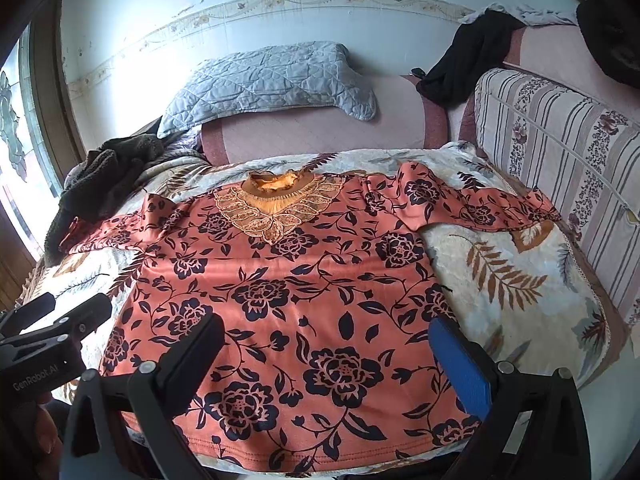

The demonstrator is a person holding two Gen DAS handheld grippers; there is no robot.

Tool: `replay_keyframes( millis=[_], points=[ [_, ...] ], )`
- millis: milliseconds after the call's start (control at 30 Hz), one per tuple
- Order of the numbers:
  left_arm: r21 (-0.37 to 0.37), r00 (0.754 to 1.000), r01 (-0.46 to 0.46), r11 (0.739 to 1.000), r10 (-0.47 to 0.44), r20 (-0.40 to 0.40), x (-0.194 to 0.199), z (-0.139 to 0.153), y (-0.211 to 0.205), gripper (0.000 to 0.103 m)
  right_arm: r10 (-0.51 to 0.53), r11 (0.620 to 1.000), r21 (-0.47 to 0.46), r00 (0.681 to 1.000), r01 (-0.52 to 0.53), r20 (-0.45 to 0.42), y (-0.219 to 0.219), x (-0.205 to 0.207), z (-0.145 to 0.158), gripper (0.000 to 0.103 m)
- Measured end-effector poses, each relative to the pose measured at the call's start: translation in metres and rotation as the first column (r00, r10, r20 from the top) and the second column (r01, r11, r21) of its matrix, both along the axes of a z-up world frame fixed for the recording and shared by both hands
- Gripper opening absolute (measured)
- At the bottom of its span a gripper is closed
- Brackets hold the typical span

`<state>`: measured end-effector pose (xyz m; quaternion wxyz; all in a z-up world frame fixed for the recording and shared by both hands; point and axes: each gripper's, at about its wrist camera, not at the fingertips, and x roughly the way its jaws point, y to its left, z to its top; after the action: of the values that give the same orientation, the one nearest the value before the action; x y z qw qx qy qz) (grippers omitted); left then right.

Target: Fold small clothes

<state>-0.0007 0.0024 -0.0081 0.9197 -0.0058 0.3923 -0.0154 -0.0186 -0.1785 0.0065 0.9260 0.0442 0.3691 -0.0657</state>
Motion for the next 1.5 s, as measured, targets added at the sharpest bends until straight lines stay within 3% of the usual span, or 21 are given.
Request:
replay_keyframes(
  millis=[1500],
  points=[
    [-0.01, 1.0, 0.011, 1.0, -0.011, -0.007, 0.005, 0.0, 0.002, 0.103, 0.007, 0.999, -0.041, 1.0, -0.007, -0.006, 0.007, 0.016, 0.003, 0.103]
  ],
)
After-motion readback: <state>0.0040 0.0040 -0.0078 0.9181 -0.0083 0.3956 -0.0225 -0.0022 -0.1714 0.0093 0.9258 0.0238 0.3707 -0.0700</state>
